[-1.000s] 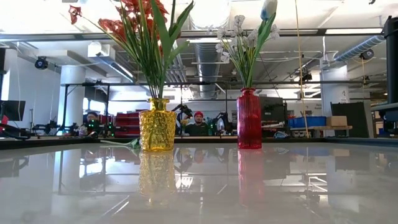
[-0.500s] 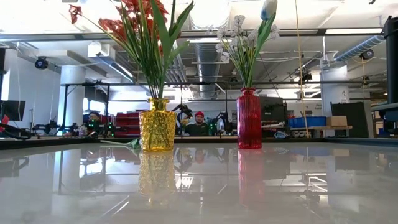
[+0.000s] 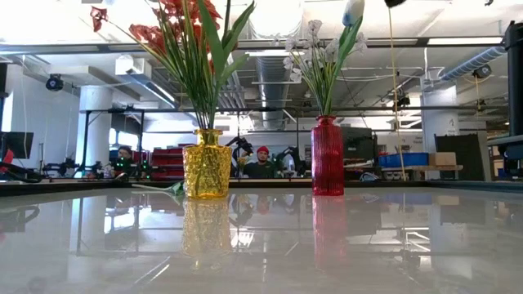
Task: Sort flowers into vase by color
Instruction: Put the white flowers into the red flower vase
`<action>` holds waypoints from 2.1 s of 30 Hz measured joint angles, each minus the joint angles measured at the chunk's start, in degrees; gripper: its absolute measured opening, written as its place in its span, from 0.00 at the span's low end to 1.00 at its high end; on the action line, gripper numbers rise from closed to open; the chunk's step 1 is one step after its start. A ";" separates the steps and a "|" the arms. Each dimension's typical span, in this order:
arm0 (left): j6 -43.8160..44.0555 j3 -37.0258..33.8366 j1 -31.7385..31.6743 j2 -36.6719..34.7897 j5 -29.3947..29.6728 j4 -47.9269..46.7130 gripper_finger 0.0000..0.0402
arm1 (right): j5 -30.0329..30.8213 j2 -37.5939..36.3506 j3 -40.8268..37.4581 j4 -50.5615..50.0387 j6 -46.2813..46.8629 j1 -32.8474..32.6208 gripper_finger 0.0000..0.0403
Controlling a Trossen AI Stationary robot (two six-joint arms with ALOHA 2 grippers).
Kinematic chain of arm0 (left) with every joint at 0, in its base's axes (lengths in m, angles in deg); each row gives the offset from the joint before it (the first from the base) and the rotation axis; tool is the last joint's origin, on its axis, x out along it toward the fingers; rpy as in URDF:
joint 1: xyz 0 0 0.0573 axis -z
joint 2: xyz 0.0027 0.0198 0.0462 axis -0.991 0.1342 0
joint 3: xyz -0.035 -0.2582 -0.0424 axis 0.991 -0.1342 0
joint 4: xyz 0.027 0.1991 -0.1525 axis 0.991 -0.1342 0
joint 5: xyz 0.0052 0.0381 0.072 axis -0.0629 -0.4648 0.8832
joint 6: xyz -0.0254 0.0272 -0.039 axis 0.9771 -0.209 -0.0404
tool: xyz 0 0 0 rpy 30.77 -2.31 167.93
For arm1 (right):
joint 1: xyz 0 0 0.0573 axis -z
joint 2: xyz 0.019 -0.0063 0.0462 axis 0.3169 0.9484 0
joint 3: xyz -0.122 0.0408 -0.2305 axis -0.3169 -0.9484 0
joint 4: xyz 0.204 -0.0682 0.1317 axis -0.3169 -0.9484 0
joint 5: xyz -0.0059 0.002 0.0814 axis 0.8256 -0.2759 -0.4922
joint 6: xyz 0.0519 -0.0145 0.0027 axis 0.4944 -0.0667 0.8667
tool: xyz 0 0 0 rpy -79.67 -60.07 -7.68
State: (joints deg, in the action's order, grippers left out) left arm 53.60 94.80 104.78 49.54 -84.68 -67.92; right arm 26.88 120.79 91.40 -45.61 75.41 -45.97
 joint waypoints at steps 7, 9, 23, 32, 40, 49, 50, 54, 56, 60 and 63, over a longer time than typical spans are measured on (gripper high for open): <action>-0.15 -6.09 0.08 -5.67 0.00 0.81 0.00 | 0.85 -0.60 -4.88 4.89 0.11 0.00 0.54; -0.22 -7.37 0.08 -6.94 0.00 2.41 0.00 | 1.57 -0.36 -5.18 4.93 0.16 0.00 0.54; -0.61 -9.04 0.08 -6.11 0.49 8.54 0.00 | 2.62 -0.26 -5.30 9.58 -2.10 0.13 0.54; -0.04 -8.90 0.56 11.91 0.50 33.19 0.00 | 2.53 3.78 -5.30 30.38 -12.21 0.13 0.54; -1.32 -2.72 4.12 23.06 3.66 35.29 0.00 | 2.52 10.77 -0.64 34.85 -16.23 0.13 0.54; -4.23 2.05 6.37 29.11 9.28 34.74 0.00 | 1.91 16.43 7.69 31.52 -18.87 -0.39 0.54; -4.19 2.29 6.37 29.53 10.01 34.53 0.00 | 1.85 17.03 8.64 31.13 -19.09 -0.40 0.54; -3.15 3.04 6.68 30.30 12.39 34.01 0.00 | 1.84 19.36 12.83 26.77 -19.24 -0.65 0.57; -2.59 2.94 7.29 30.51 12.71 33.96 0.00 | 1.86 20.78 15.28 25.44 -19.23 -0.65 0.61; -1.99 1.94 8.86 30.06 17.48 33.95 0.00 | 1.84 23.95 20.19 21.15 -20.53 -0.65 0.71; -2.55 1.69 10.14 30.08 23.36 33.93 0.00 | 1.86 26.50 23.26 21.97 -21.11 -0.63 0.77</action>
State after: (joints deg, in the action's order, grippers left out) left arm 51.05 96.49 114.92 79.62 -61.32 -33.99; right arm 28.74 147.28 114.66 -23.63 54.31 -46.60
